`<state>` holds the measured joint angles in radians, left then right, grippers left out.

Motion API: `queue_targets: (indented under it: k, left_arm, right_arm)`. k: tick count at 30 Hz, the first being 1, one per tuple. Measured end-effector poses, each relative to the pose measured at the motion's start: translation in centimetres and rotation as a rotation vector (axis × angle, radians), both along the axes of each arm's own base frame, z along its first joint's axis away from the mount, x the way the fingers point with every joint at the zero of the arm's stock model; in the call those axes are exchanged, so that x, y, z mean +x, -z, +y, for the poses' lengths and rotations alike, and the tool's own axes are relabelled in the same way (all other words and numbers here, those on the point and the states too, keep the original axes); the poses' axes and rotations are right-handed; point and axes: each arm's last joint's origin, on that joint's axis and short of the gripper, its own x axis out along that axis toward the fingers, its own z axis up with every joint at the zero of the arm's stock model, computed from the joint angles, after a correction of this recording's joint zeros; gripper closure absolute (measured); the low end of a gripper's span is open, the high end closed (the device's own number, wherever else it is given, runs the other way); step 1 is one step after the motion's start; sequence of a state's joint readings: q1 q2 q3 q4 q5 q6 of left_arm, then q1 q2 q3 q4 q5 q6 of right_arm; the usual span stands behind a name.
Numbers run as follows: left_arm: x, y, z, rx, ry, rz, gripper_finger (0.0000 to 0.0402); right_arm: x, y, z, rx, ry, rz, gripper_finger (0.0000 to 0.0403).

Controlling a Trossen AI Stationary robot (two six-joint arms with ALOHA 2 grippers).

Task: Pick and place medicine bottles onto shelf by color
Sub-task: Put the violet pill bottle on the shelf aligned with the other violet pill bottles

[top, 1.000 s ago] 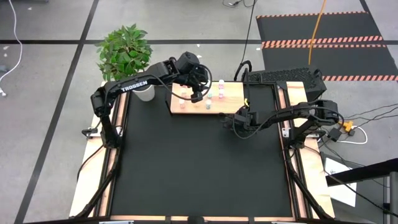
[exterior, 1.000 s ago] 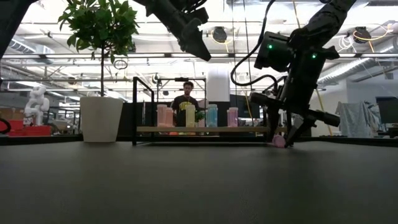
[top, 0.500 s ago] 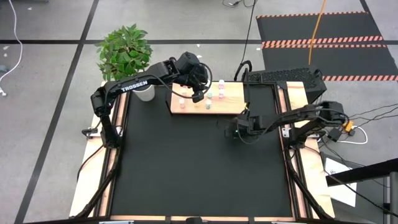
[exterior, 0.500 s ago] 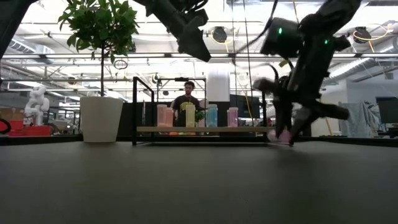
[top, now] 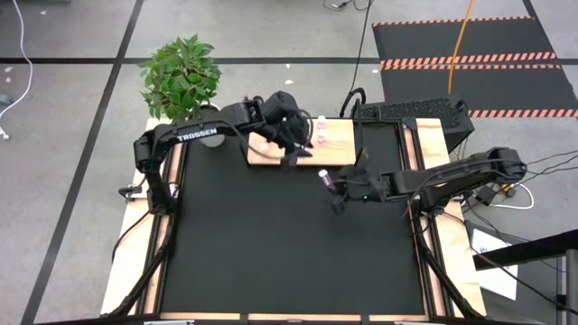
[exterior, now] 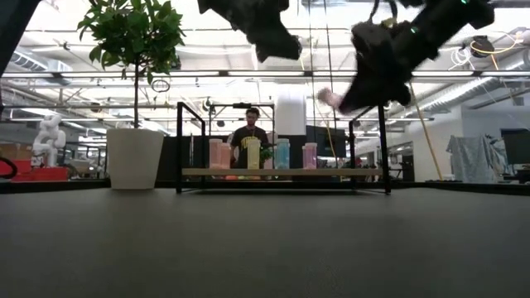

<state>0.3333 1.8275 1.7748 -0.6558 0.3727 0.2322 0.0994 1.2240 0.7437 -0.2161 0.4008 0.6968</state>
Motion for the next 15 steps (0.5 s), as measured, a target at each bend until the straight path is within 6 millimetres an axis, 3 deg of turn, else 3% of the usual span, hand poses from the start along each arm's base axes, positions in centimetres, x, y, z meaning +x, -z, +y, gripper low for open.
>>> queue_targets:
  k: [4,8,15]
  left_arm:
    - [0.6,-0.1,-1.8,0.066,0.116,-0.034,0.026]
    - [1.0,-0.2,-2.8,0.08,0.15,-0.05,0.0246]
    - [1.3,-0.5,-3.2,0.099,0.1,-0.07,0.0172]
  right_arm:
    - [0.7,-1.6,-0.2,-0.222,-0.093,-0.088,0.0306]
    - [1.2,-2.3,-0.8,-0.326,-0.131,-0.127,0.0303]
    - [1.6,-3.4,-1.4,-0.438,-0.163,-0.176,0.0304]
